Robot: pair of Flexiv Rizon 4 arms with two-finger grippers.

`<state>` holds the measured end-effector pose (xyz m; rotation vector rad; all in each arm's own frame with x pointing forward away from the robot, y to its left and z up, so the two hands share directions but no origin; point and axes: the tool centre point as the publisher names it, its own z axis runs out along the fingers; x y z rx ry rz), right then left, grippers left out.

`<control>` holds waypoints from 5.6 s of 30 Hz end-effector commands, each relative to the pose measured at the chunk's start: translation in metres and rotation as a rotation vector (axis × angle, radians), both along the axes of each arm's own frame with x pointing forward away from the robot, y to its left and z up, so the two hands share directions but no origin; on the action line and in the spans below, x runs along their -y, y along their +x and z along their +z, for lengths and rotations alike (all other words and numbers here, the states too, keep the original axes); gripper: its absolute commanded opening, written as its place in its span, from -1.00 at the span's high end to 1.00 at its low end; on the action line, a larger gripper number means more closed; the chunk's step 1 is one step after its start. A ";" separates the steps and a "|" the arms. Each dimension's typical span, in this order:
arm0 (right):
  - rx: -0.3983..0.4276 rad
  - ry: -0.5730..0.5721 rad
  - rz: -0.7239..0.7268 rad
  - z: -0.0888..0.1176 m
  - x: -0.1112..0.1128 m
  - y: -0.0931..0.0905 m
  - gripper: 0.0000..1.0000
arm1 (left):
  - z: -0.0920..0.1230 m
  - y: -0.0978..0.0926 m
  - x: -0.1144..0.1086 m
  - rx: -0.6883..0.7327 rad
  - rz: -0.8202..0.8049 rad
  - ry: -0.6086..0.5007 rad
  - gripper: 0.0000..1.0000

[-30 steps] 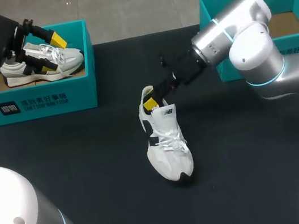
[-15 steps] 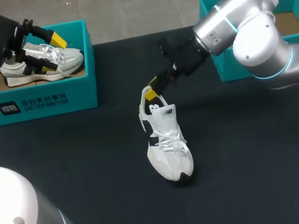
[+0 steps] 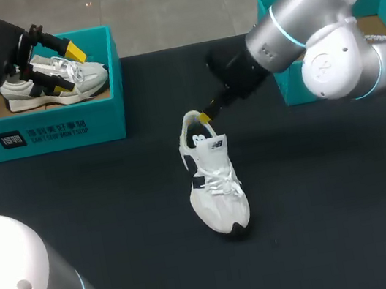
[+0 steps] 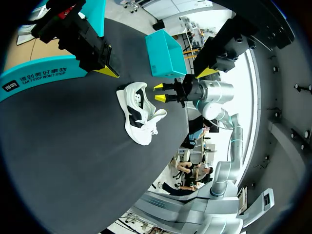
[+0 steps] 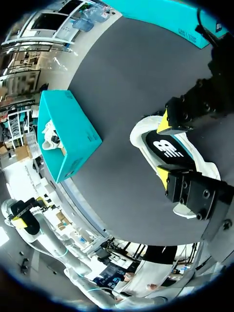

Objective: Take the shoe out of the shoebox, open the shoe tongue, remove and reinsert the insole, then place the shoe into the shoebox

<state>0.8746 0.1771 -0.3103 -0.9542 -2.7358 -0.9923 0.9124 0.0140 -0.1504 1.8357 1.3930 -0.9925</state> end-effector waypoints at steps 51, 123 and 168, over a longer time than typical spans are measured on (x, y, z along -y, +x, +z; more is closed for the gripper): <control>-0.232 -0.317 -0.739 -0.015 -0.010 -0.011 1.00 | 0.000 -0.001 0.000 0.002 0.000 0.003 -1.00; -0.156 -0.532 -0.581 -0.108 -0.032 -0.012 1.00 | 0.000 -0.001 0.000 0.002 0.000 0.003 -1.00; -0.394 -0.688 -0.802 -0.041 -0.010 -0.017 1.00 | 0.000 -0.001 0.000 0.002 0.000 0.003 -1.00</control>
